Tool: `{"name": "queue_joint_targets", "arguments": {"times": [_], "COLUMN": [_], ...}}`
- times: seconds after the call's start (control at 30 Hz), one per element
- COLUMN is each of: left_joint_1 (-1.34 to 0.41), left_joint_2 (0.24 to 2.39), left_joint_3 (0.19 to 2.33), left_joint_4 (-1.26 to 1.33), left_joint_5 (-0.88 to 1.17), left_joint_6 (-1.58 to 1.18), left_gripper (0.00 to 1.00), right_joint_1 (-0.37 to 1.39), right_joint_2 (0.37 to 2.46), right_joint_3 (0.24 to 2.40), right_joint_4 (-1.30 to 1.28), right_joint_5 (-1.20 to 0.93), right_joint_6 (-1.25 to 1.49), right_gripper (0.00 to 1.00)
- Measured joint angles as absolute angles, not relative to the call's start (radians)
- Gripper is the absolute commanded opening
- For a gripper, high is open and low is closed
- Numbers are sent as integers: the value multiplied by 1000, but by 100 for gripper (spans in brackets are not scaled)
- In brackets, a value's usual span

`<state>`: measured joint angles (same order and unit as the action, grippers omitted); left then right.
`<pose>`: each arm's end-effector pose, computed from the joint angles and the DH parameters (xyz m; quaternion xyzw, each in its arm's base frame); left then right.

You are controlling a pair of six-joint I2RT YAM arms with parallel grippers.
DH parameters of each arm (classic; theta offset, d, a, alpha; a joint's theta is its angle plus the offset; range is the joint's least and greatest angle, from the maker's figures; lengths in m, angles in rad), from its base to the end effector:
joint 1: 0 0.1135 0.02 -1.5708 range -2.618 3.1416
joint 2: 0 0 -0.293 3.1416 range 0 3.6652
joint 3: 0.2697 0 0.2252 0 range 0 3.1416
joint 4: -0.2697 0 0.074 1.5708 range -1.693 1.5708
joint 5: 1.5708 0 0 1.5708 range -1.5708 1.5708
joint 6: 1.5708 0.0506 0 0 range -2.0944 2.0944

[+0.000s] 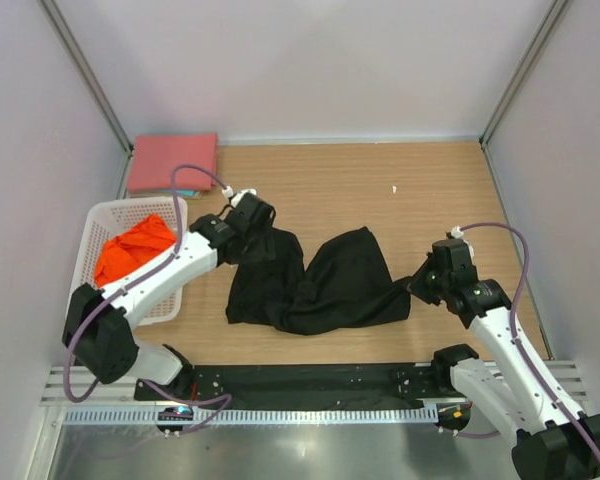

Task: Fold and stack the t-shirts
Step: Flatten the tshirt out

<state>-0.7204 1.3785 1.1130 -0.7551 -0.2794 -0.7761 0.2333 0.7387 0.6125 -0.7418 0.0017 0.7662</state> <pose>0.1996 -0.1566 0.2975 -0.0643 0.9516 -0.0848 0.2883 0.1039 0.0246 0.2479 0.2475 0.9057 0.1642 0.3025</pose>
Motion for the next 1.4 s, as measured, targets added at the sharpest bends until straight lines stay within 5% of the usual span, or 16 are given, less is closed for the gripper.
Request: {"name": "queue_joint_targets", "arguments": {"times": [0.4, 0.83, 0.97, 1.17, 1.4], "left_joint_1": [-453, -347, -336, -338, -338], "left_joint_2": [1757, 2027, 2111, 2210, 2486], "left_joint_3": [1270, 1542, 1590, 1746, 2236], "left_joint_4": [-768, -747, -762, -792, -809], "left_joint_5": [-202, -54, -28, 19, 78], "left_joint_6": [-613, -490, -475, -458, -468], "left_gripper": [58, 52, 43, 0, 0], "right_joint_1": [233, 233, 233, 233, 233], "right_joint_2": [762, 778, 778, 798, 877], "right_joint_3": [591, 591, 591, 603, 665], "right_joint_4": [-694, -651, -637, -622, -615], "right_joint_5": [69, 69, 70, 95, 183], "right_joint_6": [758, 758, 760, 758, 750], "right_gripper": [1, 1, 1, 1, 1]}}
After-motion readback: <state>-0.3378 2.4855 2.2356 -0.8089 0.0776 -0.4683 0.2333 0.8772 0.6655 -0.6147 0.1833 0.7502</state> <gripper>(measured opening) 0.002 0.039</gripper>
